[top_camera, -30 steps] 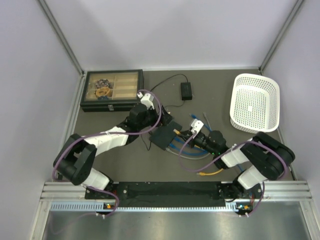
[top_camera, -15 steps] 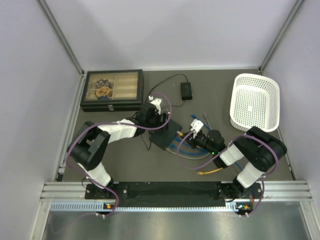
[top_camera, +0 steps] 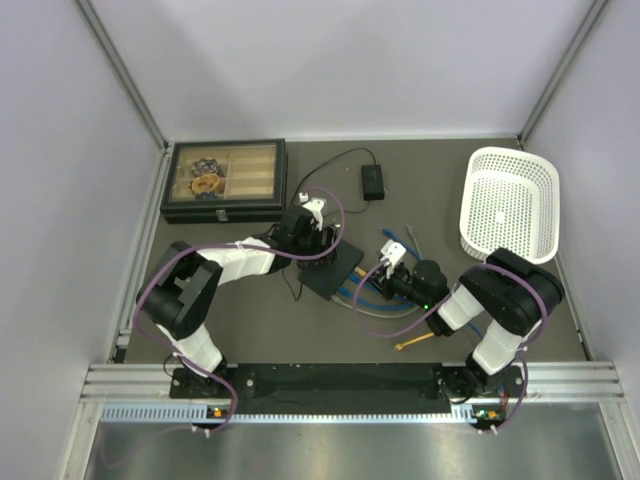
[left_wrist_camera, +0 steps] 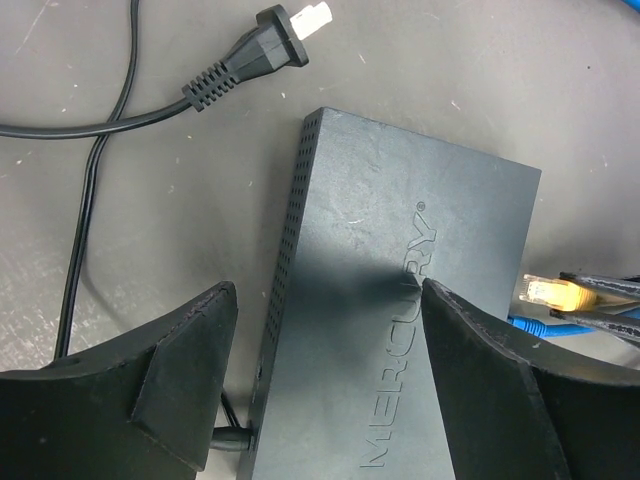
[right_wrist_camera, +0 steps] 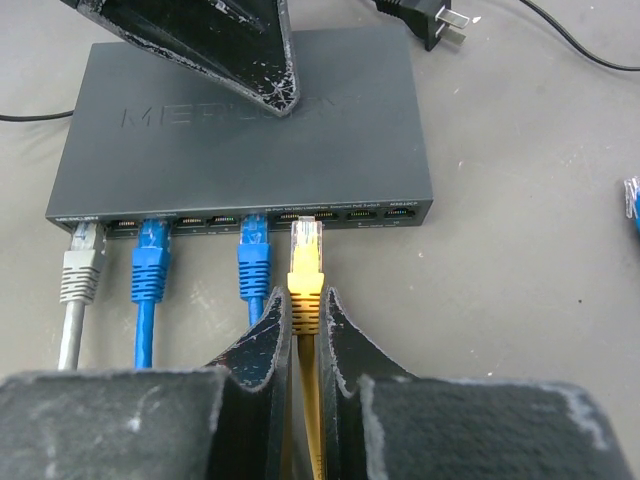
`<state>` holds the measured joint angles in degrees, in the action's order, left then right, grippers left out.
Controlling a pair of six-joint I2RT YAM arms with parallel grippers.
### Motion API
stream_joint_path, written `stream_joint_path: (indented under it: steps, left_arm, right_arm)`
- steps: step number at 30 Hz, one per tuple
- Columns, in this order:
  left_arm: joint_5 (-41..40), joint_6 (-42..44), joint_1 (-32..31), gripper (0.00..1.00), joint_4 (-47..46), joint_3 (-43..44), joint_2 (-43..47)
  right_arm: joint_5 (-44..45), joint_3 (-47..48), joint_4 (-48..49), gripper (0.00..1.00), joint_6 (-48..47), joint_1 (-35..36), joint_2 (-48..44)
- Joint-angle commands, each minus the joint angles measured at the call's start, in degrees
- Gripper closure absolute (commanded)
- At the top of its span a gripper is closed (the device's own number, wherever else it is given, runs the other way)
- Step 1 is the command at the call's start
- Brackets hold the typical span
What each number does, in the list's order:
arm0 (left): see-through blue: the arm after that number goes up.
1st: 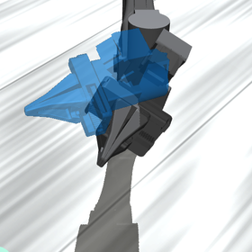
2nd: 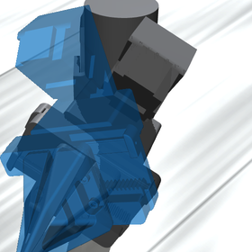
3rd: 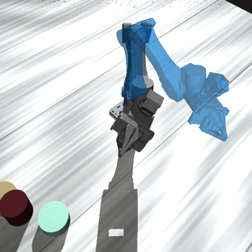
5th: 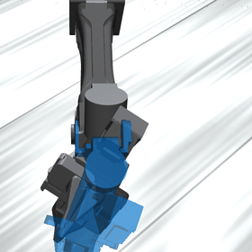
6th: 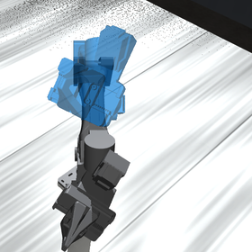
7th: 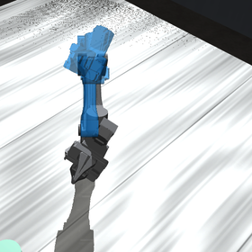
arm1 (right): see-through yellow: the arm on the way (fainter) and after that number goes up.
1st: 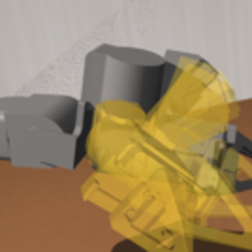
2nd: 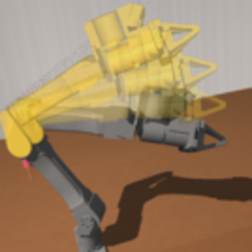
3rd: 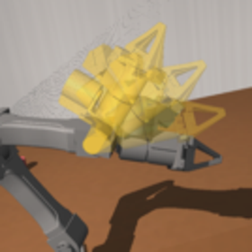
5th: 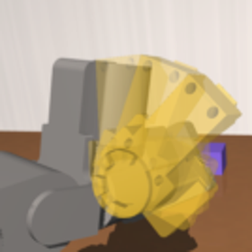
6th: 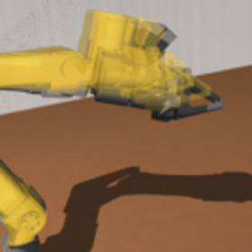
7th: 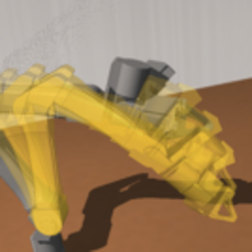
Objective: Insert the plug into the switch port
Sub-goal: Pick up the connector from the center of the board, then insert the connector into the switch port.
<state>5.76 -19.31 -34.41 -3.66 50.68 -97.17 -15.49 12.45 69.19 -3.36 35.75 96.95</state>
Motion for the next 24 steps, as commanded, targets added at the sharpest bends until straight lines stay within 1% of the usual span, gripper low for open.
stream_joint_path:
  steps: [1,9,11,16,24]
  left_arm:
    - [1.3,0.7,0.0,0.21,-1.4,1.4,-0.7]
    - [2.2,0.9,0.0,0.22,-2.4,0.8,-0.8]
    - [2.6,0.9,0.0,0.22,-2.5,0.7,-0.8]
    - [3.0,1.1,0.0,0.23,-2.8,0.7,-1.1]
    - [5.0,1.6,0.0,0.23,-3.3,0.8,-1.8]
  right_arm:
    - [-1.7,1.0,2.4,1.0,1.6,-0.7,1.1]
    - [-0.4,3.5,-0.2,1.0,2.1,-0.8,2.4]
    - [0.0,3.5,0.9,1.0,2.2,-0.9,3.0]
    - [0.2,4.2,-0.1,1.0,2.1,-1.0,3.1]
    - [-1.3,5.7,-1.5,1.0,2.2,-1.0,2.1]
